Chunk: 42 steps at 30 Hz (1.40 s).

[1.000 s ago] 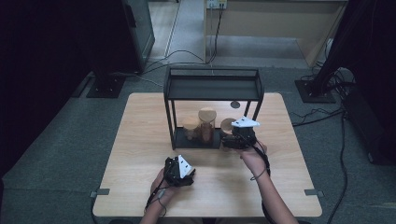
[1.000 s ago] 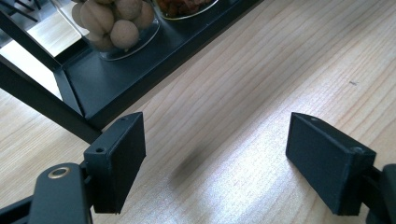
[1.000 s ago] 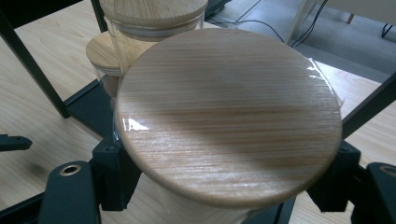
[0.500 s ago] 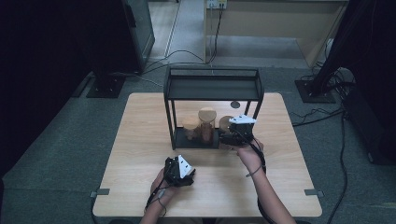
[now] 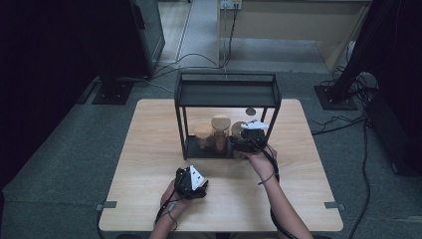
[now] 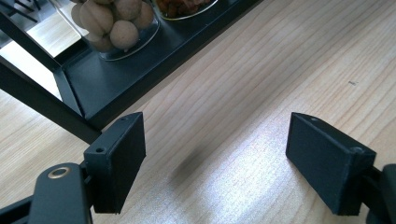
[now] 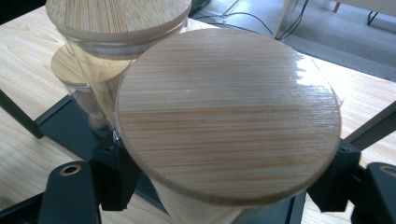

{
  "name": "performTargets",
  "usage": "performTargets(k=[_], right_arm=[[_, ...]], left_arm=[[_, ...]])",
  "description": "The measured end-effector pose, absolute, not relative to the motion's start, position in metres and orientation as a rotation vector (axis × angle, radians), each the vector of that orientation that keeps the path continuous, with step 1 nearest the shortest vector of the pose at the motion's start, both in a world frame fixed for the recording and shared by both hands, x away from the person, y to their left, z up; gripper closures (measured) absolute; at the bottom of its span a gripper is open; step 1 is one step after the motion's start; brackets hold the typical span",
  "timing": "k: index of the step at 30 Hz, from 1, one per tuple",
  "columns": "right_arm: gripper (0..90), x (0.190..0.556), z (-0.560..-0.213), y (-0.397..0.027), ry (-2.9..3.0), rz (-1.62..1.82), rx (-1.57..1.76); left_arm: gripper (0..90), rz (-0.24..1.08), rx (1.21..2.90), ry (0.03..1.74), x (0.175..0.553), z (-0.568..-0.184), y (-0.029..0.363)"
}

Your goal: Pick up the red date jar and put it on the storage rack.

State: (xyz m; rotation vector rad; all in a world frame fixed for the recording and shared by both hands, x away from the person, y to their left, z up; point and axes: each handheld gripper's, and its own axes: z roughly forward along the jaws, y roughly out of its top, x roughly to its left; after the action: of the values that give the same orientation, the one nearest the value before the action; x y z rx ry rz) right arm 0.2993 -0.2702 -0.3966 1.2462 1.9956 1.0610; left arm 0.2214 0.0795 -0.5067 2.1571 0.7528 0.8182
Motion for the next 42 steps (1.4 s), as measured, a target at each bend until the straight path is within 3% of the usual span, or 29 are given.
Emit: performTargets(k=[42], right_arm=[[22.0,0.313,-0.405,-0.26,1.915,1.085,1.318]], left_arm=[[19.9,0.818,2.156,0.75,0.221,-0.507,0.079]])
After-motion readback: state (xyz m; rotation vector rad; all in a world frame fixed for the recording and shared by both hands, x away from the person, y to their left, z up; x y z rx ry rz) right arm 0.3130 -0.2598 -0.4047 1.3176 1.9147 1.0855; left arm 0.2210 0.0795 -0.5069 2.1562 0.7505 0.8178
